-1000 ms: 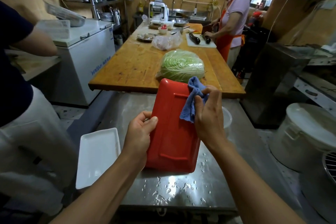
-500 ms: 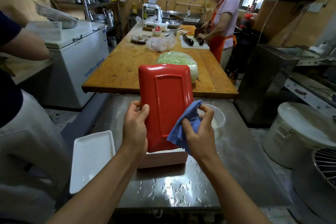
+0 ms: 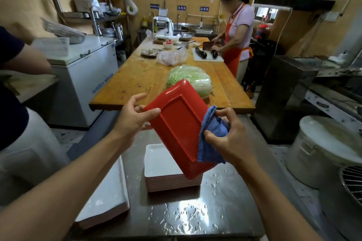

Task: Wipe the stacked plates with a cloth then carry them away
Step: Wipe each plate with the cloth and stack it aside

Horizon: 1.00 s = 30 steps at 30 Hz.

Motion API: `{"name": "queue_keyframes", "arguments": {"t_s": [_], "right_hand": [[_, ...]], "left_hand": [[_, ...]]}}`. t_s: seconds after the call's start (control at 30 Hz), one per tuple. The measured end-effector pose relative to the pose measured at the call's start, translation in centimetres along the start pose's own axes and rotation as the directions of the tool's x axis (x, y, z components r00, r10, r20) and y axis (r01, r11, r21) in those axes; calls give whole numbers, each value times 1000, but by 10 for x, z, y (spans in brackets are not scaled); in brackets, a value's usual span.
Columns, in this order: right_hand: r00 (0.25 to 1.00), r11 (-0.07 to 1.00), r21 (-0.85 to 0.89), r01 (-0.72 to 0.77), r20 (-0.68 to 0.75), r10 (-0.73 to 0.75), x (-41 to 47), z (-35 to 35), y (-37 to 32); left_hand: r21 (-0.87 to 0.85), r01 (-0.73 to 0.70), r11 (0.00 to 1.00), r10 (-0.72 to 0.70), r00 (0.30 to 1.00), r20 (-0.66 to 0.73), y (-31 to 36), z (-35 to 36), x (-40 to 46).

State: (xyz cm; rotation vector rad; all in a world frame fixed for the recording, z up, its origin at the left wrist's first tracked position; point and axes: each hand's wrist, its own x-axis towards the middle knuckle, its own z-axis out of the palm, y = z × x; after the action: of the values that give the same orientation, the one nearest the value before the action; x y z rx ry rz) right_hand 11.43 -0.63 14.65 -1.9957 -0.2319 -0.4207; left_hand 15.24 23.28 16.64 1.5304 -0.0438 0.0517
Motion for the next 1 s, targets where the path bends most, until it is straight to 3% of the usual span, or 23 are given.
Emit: {"name": "queue_keyframes", "arguments": {"t_s": [0.1, 0.23, 0.43, 0.6, 0.77, 1.0], "right_hand": [[996, 991, -121, 60, 69, -52, 5, -12, 1], [980, 982, -174, 74, 197, -39, 12, -21, 0], [973, 949, -270, 162, 201, -109, 20, -9, -8], [952, 875, -380, 301, 175, -251, 29, 26, -34], [939, 820, -460, 341, 214, -270, 25, 23, -22], [971, 879, -411, 241, 110, -214, 9, 18, 7]], "left_hand": [[190, 46, 981, -77, 984, 162, 1, -5, 7], [282, 65, 957, -169, 918, 359, 0, -1, 0], [74, 27, 997, -44, 969, 244, -5, 4, -17], [42, -27, 999, 19, 982, 185, -4, 10, -23], [11, 22, 1000, -23, 992, 125, -3, -7, -26], [-87, 116, 989, -110, 991, 70, -7, -15, -28]]}}
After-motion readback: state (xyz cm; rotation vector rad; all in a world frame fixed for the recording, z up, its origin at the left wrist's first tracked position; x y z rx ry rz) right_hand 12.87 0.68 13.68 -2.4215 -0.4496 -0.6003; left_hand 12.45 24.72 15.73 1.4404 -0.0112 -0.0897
